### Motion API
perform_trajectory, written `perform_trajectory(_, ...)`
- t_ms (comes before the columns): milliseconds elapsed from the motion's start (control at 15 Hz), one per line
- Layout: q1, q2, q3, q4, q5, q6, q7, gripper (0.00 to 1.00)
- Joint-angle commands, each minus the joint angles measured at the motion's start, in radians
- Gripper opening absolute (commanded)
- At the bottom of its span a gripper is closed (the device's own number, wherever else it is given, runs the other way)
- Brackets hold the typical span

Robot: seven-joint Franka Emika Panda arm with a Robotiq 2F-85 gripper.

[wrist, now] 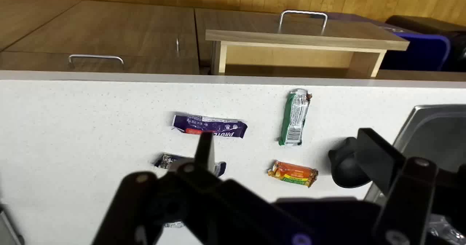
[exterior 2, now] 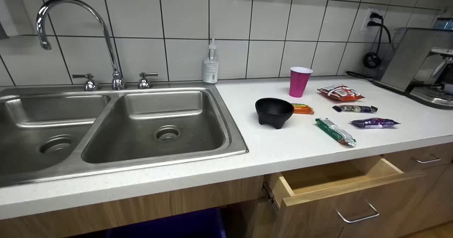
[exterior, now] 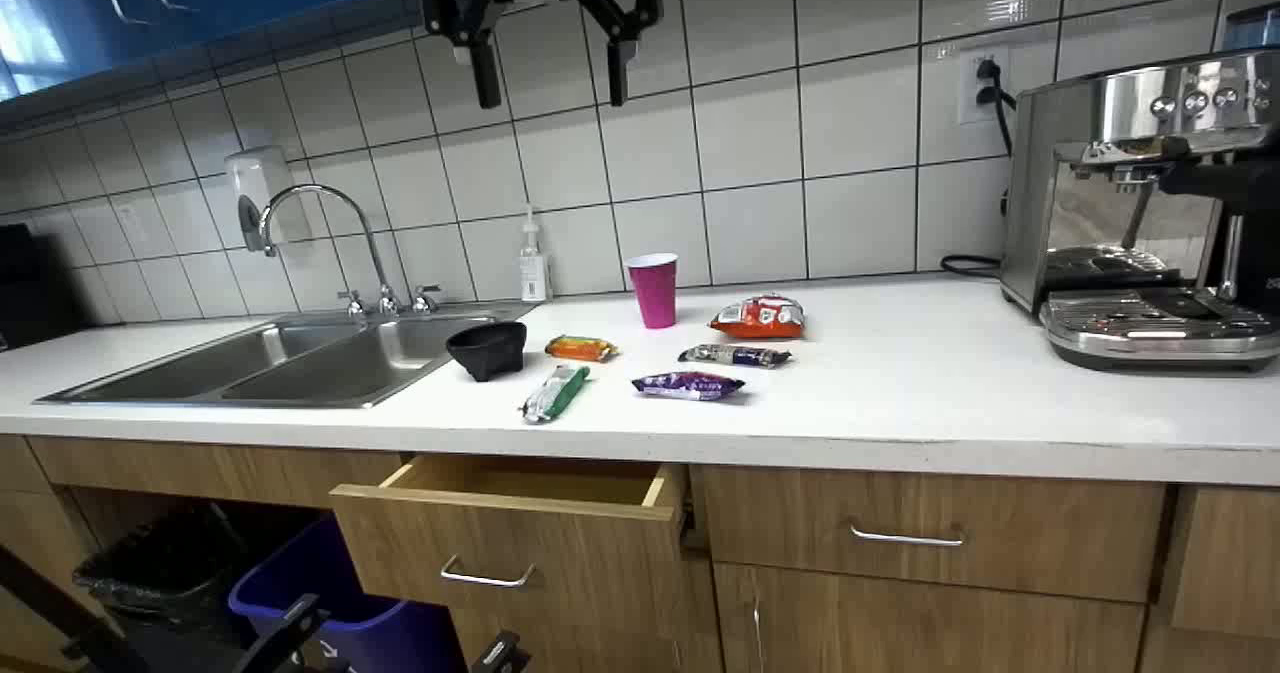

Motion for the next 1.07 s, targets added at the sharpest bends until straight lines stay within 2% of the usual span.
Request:
perform_trajectory(0, -0.021, 0.007, 0.017, 0.002, 0.016, -0.001, -0.013, 1.00)
perform_trajectory(400, -0.028, 0.002, 0.038, -0.041, 0.010, 0.063, 0.014, 1.00)
perform_trajectory(1000, -0.021, 0.027, 0.068, -0.129, 0.023, 0.229, 0.062, 1.00)
